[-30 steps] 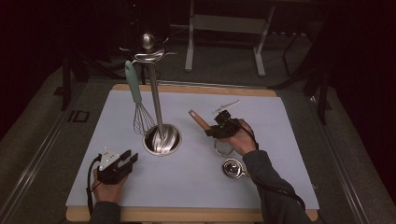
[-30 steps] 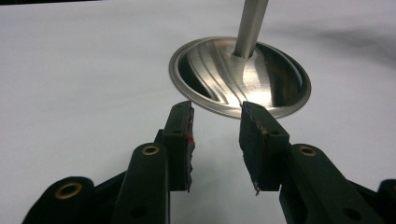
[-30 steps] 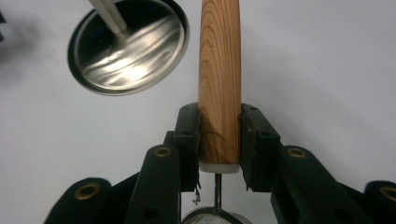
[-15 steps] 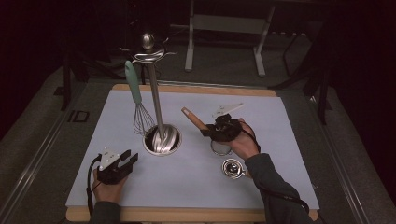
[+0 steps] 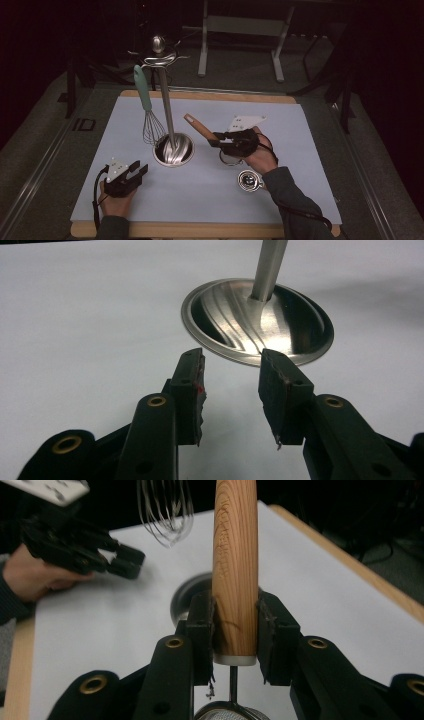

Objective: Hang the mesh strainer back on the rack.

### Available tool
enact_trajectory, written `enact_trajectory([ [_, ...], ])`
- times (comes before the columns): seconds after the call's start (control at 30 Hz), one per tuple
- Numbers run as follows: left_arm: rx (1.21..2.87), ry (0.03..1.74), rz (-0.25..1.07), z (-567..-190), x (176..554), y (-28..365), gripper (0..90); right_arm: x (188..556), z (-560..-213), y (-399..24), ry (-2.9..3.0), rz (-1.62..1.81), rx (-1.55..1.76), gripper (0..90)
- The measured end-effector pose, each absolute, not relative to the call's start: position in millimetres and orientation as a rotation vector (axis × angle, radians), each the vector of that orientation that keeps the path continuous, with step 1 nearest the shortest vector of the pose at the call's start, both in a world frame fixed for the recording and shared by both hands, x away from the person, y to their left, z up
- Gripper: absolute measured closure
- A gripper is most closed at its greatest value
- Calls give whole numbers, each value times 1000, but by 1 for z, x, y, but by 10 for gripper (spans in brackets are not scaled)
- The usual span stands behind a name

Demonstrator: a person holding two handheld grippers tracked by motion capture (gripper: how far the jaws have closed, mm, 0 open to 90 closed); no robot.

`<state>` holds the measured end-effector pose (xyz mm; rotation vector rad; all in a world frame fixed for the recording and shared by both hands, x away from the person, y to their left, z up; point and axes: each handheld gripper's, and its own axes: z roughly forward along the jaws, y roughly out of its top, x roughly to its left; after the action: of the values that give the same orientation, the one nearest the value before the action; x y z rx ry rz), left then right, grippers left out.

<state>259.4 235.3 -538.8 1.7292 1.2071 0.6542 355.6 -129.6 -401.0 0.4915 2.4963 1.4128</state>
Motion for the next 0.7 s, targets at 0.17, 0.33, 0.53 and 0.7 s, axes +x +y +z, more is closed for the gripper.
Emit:
enact_trajectory([
  [0.17, 1730, 1206, 655, -539, 259, 235, 628, 348, -393, -128, 2454, 1467, 460, 707],
  [0.33, 1736, 1206, 656, -539, 259, 235, 626, 341, -386, -127, 2425, 1500, 427, 707],
  [0.53, 1737, 1206, 657, -539, 259, 235, 626, 338, -379, -126, 2401, 1547, 407, 707],
  [0.7, 1738, 1206, 658, -539, 259, 234, 625, 334, -374, -124, 2379, 1579, 396, 707],
])
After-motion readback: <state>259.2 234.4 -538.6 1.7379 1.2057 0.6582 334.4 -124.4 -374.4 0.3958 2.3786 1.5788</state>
